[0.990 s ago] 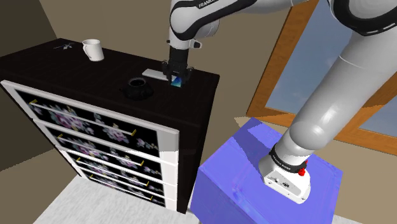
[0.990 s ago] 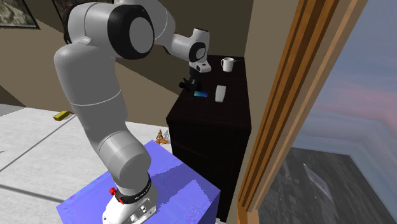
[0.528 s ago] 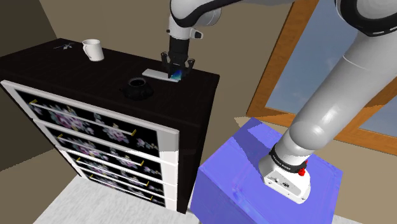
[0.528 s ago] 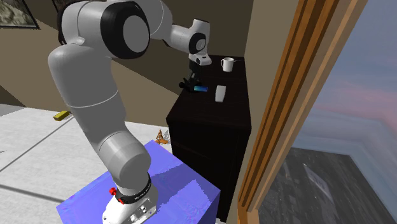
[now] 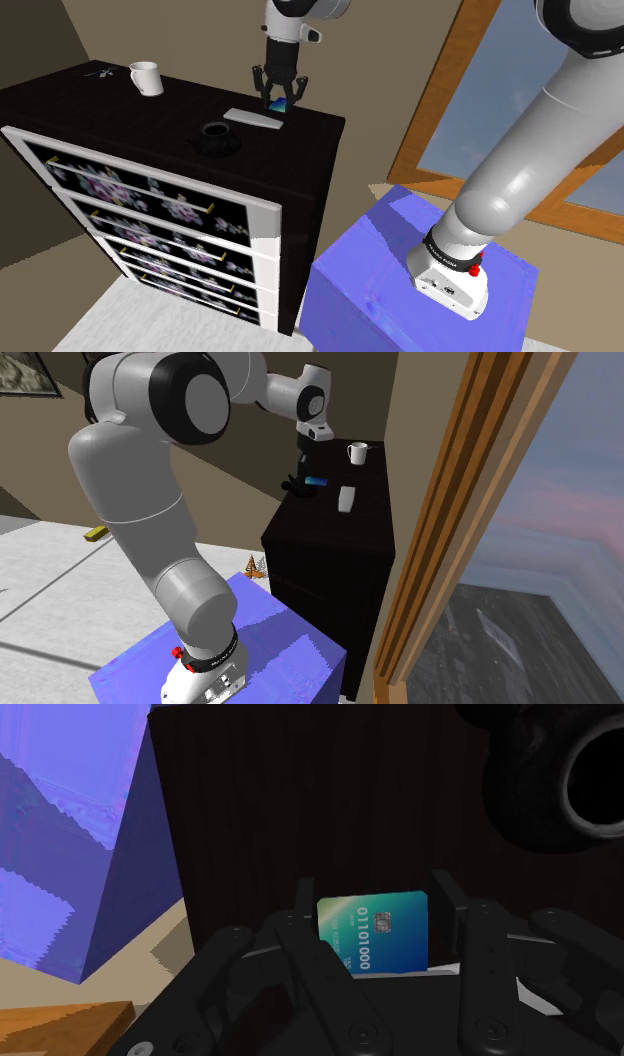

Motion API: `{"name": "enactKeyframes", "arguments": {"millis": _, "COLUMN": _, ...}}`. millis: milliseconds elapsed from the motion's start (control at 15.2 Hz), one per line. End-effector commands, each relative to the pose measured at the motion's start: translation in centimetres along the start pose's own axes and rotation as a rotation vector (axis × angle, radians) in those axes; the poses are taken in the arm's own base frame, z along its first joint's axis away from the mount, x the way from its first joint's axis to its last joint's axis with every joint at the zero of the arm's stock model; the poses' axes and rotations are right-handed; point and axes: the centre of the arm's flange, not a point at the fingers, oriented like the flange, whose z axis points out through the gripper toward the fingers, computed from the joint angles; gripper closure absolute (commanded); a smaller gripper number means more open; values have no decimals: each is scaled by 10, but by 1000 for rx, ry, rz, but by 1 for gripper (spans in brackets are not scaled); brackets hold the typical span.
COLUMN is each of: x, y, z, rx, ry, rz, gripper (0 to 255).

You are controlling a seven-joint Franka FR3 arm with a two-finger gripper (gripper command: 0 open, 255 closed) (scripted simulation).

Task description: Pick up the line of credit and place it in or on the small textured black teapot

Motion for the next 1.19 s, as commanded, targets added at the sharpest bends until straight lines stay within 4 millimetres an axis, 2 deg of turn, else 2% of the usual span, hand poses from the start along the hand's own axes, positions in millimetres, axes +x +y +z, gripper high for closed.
{"name": "enactKeyframes", "arguments": {"millis": 0, "x": -2, "y": 0, "z": -11, "rx": 0, "ry": 0, "rz": 0, "gripper": 255}}
{"name": "enactKeyframes", "arguments": {"millis": 132, "x": -3, "y": -1, "z": -19, "rx": -1, "ry": 0, "rz": 0, "gripper": 255}}
{"name": "enactKeyframes", "arguments": {"millis": 990, "x": -105, "y": -138, "z": -12, "rx": 0, "ry": 0, "rz": 0, "gripper": 255}}
{"name": "enactKeyframes", "arguments": {"millis": 1056, "x": -112, "y": -148, "z": -11, "rx": 0, "ry": 0, "rz": 0, "gripper": 255}}
{"name": "enactKeyframes", "arguments": {"millis": 1122, "x": -112, "y": -148, "z": -6, "rx": 0, "ry": 0, "rz": 0, "gripper": 255}}
